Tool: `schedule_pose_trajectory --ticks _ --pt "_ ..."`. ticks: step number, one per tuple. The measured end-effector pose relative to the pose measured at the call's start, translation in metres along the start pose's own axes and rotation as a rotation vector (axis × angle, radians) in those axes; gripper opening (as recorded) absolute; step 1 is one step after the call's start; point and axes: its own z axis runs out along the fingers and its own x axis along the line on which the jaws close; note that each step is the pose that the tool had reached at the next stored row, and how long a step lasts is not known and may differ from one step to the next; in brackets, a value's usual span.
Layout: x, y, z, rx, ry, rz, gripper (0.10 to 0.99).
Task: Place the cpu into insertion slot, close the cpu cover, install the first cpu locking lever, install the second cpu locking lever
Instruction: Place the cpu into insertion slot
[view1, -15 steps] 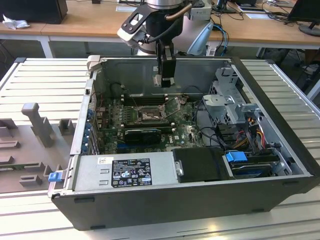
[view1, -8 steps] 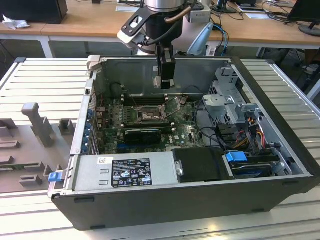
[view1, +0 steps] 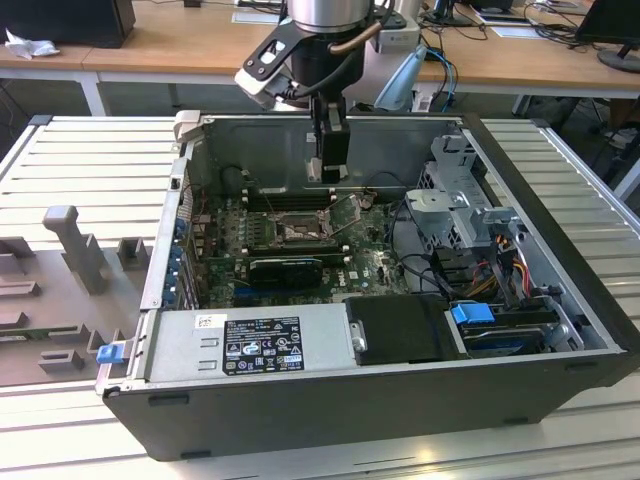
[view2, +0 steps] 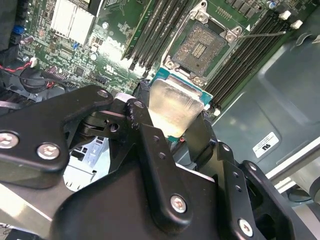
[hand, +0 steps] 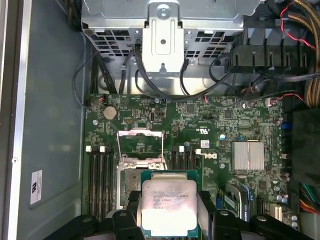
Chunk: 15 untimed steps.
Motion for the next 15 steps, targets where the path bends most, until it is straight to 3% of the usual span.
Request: schedule_pose_trajectory --ticks 15 --pt "-0.0002 -0.0012 0.0134 0.000 -0.0008 0.000 0.533"
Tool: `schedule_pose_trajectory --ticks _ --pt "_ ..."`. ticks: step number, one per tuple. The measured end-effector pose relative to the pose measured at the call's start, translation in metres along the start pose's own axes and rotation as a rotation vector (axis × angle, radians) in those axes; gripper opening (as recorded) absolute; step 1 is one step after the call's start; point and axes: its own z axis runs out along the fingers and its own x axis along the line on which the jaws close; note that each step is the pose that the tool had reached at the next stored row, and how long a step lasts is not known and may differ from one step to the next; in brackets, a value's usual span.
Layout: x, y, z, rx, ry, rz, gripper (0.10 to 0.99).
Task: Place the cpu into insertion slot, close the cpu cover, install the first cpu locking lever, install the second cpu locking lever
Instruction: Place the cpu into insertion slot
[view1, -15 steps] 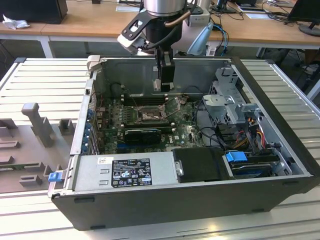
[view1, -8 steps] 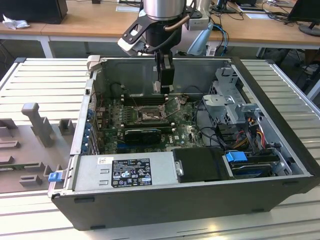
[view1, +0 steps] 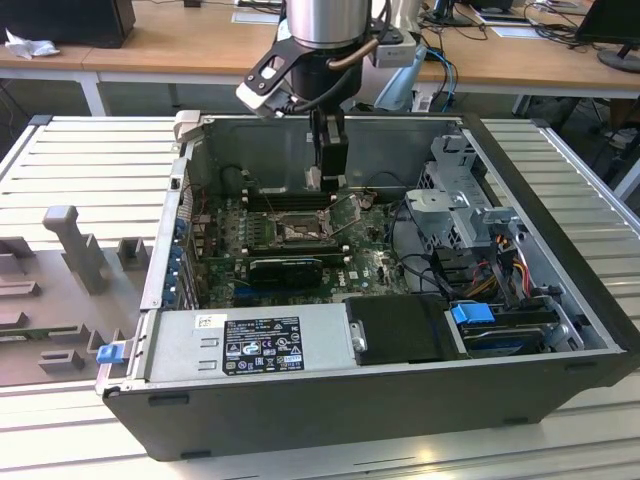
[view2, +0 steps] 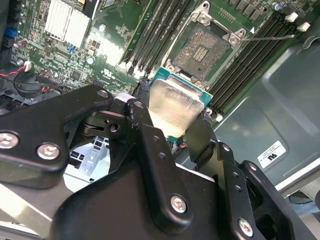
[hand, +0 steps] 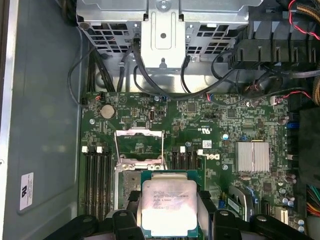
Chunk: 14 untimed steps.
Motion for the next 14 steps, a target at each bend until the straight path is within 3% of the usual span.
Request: schedule_pose_trajectory --ticks 14 --pt "-0.0001 -0.0007 0.0085 0.000 0.0000 0.001 0.533"
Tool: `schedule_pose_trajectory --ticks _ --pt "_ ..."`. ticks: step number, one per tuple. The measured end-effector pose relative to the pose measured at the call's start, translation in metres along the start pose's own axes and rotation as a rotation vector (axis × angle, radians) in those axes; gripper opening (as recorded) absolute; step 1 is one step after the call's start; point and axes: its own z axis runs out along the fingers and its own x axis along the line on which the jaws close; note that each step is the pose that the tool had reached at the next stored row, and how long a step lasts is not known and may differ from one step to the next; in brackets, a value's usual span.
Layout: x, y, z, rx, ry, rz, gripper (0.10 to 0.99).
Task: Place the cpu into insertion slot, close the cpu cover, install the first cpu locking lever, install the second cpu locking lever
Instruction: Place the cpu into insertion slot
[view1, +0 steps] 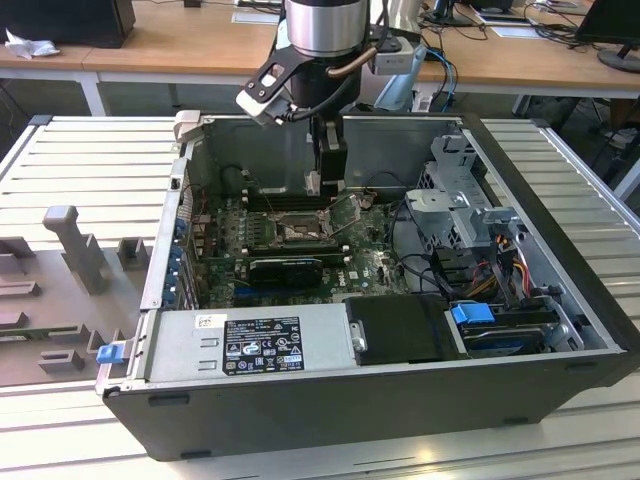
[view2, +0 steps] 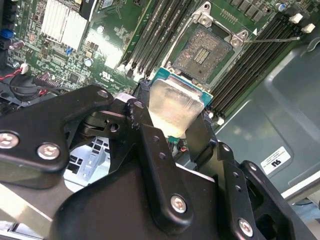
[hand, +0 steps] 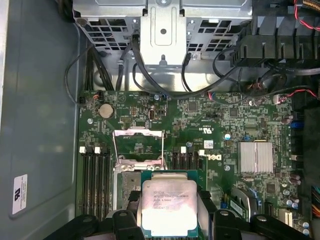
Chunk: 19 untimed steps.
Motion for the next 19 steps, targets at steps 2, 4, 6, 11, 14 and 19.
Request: schedule_pose_trajectory --ticks 2,4,6,11,14,19 --pt "0.0000 -0.0001 0.0007 0.000 -0.0001 0.000 0.533" --pt "0.0000 -0.0001 0.0014 0.000 0.0000 0.000 0.533" --pt "0.0000 -0.0002 0.0020 0.000 0.0000 0.000 0.533" --pt "0.0000 -0.0004 0.0043 0.000 -0.0023 0.025 0.533" --pt "-0.0001 -0.0005 0.0052 -0.001 -0.0067 0.077 0.533" --pt "-0.0001 -0.0008 0.0091 -0.001 -0.0062 0.070 0.533"
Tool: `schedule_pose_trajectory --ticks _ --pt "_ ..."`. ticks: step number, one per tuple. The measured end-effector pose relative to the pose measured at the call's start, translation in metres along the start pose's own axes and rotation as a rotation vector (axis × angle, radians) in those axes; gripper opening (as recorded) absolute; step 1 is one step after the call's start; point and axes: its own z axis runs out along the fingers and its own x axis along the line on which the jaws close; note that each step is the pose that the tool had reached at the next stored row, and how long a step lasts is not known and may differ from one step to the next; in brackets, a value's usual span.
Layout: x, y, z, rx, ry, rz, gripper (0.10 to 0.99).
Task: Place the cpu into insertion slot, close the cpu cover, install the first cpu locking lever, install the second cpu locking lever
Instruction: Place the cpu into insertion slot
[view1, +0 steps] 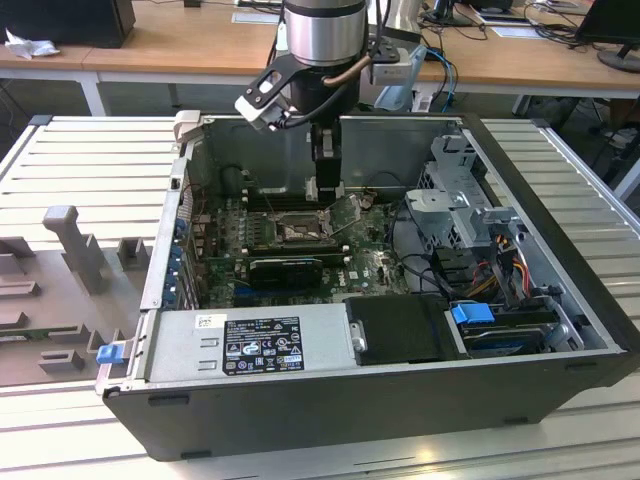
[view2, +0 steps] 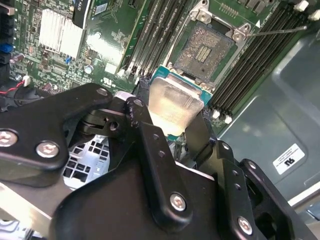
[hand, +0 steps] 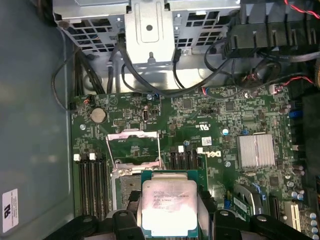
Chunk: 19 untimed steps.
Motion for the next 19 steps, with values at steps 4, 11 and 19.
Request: schedule_pose_trajectory --ticks 4,11,19 --pt "0.0000 -0.0002 0.0028 0.000 0.0011 -0.012 0.533" --pt "-0.0001 -0.0008 0.0093 0.000 0.0012 -0.012 0.533" --pt "-0.0002 -0.0023 0.0217 0.001 0.0012 -0.012 0.533"
